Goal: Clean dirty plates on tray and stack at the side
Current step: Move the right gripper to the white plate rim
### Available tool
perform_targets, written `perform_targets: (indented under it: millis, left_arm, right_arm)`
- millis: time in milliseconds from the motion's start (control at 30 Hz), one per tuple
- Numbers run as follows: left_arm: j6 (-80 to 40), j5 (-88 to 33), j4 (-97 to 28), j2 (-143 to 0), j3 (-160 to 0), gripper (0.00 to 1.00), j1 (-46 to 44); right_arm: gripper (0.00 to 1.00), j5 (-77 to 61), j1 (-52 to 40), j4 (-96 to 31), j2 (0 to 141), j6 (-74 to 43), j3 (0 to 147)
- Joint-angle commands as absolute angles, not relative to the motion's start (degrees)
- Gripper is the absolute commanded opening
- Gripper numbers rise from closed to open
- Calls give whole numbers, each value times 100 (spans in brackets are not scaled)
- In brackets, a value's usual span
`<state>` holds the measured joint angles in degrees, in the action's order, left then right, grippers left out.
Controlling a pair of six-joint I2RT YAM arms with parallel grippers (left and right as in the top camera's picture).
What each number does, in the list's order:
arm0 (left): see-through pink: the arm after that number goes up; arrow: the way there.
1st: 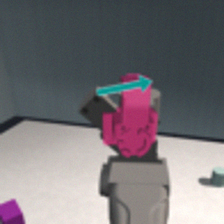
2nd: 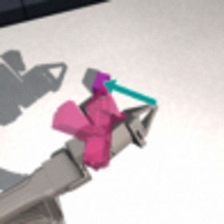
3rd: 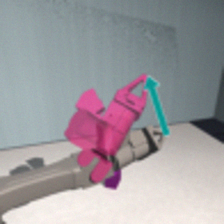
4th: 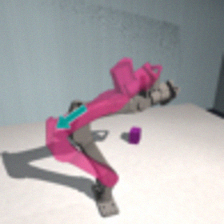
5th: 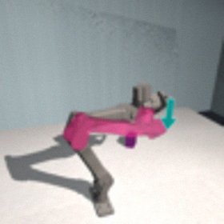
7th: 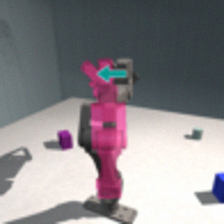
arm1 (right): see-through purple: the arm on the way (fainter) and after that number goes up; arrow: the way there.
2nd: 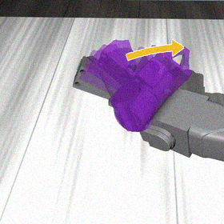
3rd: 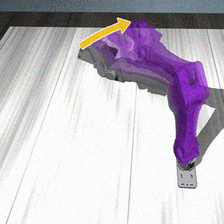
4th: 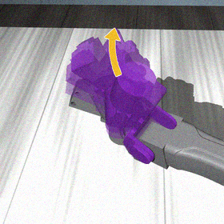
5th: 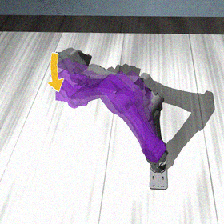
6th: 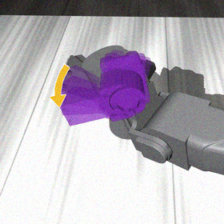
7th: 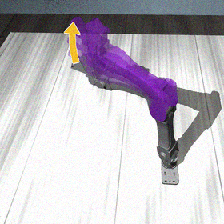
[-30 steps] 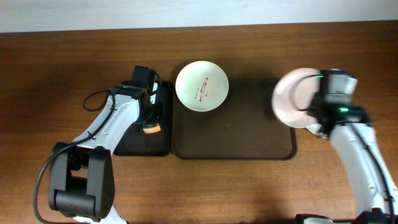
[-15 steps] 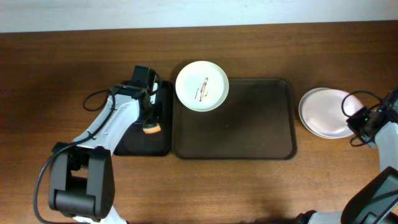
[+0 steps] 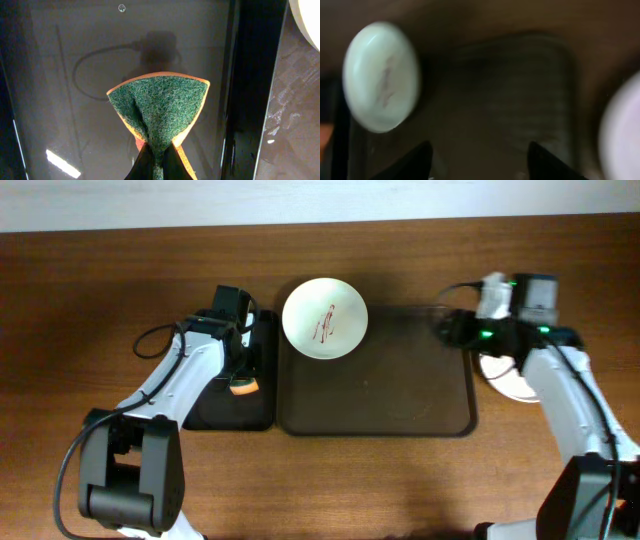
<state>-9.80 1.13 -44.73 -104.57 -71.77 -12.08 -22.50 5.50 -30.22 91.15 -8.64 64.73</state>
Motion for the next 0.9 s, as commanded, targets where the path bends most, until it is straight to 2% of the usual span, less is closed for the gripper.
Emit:
perform_targets:
  millis: [0, 133, 300, 500, 667, 733, 867]
  left_arm:
    - [-869, 148, -4462, -10521, -7126, 0, -1184]
    - [-869, 130, -4462, -10521, -7129, 0, -1184]
    - [-869, 130, -4464, -10521, -7126, 0, -1184]
    - [-869, 130, -4471, -10521, -7126, 0, -1184]
    - [-869, 130, -4512, -10521, -7126, 0, -1184]
    - [-869, 130, -4523, -10521, -7126, 0, -1184]
    - [-869, 130, -4547, -10521, -7129, 0, -1184]
  right_arm:
    - [62, -1896, -198, -2681, 9404, -755, 6558]
    - [62, -1822, -731, -2130, 9983, -801, 6558]
    - [61, -1756, -1166, -1129, 10919, -1446, 6558]
    - [61, -1662, -1479, -486, 11306, -1678, 6558]
    - [42, -1262, -1503, -493, 11487, -2202, 6558]
    - [28, -1286, -1505, -489, 11485, -2198, 6558]
    - [21, -1404, -1498, -569, 11448, -2193, 6560]
